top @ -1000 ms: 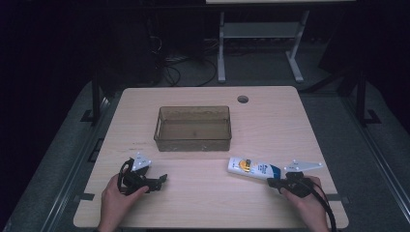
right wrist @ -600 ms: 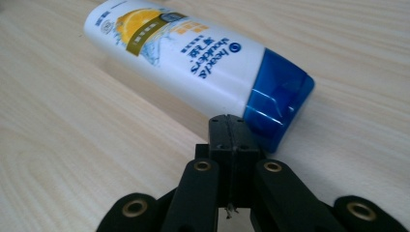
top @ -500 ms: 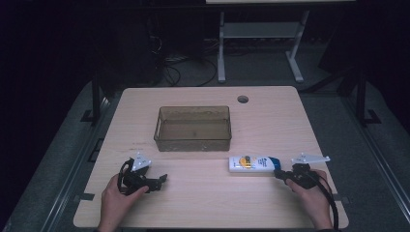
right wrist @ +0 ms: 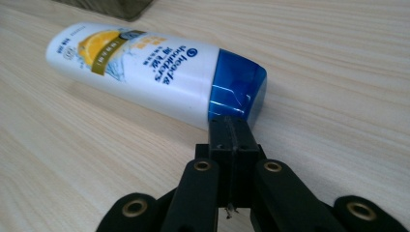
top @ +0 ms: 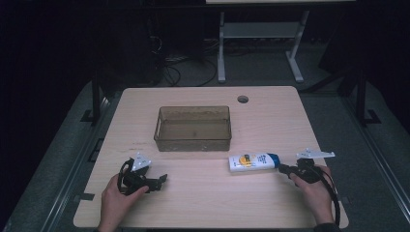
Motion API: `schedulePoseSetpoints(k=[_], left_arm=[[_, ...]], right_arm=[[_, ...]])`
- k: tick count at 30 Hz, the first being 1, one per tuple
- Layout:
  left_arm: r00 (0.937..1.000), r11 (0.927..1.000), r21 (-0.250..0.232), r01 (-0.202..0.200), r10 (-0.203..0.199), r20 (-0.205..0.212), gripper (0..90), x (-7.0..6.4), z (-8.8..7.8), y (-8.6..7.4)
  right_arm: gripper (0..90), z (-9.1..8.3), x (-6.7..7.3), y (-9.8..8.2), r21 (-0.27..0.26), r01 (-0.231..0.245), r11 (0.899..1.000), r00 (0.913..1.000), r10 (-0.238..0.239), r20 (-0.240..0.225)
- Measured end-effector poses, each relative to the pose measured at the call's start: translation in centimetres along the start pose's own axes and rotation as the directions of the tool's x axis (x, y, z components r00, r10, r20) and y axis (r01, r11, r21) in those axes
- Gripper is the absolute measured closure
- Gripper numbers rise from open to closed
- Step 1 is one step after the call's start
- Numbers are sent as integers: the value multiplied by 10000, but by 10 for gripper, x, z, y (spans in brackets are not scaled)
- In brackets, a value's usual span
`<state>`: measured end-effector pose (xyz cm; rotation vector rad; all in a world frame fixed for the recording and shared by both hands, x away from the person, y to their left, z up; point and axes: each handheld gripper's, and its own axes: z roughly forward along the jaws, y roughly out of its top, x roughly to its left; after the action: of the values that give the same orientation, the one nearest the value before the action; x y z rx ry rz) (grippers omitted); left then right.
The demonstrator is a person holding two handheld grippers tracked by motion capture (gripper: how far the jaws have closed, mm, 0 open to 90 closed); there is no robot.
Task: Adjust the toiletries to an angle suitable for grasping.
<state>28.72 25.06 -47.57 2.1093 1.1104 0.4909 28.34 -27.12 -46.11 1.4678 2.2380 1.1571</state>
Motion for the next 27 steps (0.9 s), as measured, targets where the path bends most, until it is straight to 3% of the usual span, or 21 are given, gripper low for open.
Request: schedulePoseSetpoints(k=[14,27], left_arm=[[10000,10000,5,-7,7,-2,124,0,0,0],[10000,10000,31,-23,23,1,124,0,0,0]], right_arm=[[900,-1,17,16,-319,117,9994,9986,-133,-511],[900,19,36,40,-511,442,9977,9930,-495,-1072]])
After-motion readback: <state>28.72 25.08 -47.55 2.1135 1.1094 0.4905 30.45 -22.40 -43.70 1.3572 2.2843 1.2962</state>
